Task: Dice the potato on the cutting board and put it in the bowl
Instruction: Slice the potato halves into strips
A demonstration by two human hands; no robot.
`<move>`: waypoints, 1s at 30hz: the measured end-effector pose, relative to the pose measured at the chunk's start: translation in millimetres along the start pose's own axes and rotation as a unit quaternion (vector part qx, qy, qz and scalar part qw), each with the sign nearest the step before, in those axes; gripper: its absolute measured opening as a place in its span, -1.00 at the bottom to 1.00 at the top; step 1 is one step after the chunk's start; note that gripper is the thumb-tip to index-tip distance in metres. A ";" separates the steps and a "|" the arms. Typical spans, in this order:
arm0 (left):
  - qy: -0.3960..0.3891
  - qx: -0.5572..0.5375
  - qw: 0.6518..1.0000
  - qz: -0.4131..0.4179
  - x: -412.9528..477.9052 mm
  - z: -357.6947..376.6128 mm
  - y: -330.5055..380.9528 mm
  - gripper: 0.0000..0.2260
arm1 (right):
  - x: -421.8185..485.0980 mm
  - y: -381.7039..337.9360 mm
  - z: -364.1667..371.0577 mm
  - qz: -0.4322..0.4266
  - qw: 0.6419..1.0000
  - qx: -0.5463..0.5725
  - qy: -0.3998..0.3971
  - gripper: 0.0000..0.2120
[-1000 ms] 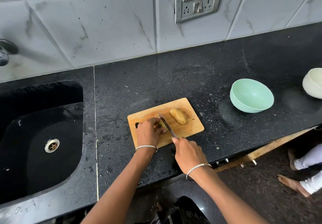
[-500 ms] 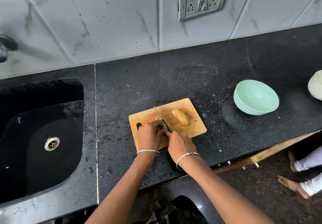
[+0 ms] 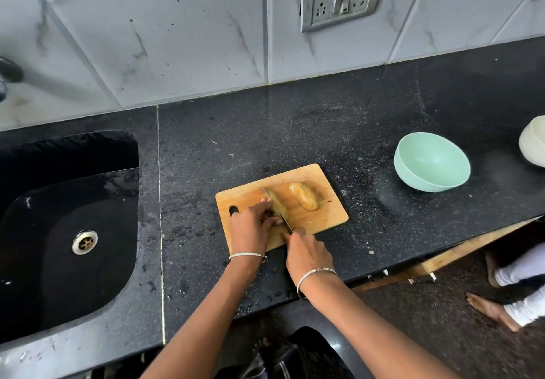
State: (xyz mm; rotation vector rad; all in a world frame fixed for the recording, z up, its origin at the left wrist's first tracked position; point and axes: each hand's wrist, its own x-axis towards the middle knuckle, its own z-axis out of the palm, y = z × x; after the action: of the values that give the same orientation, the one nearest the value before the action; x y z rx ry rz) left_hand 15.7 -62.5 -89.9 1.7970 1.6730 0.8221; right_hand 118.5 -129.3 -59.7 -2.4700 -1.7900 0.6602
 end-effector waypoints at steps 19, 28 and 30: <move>-0.015 -0.156 0.985 -0.066 -1.9 5.1 -13.1 -0.75 | -19.4 8.3 -21.1 -0.047 0.997 0.058 0.032 -0.63; -0.021 -0.180 0.981 -0.072 -4.2 -1.0 -3.7 -0.74 | -13.4 5.5 -15.1 -0.044 0.998 0.027 0.041 -0.61; -0.031 -0.180 0.980 -0.080 -3.7 -1.7 -3.6 -0.72 | -10.8 4.5 -13.3 -0.042 0.998 0.025 0.036 -0.61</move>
State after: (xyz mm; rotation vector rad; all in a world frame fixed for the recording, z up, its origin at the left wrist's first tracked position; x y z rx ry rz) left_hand 11.9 -65.9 -91.7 1.4087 1.4950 0.9197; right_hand 124.5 -137.6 -45.3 -2.3415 -1.8172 0.5961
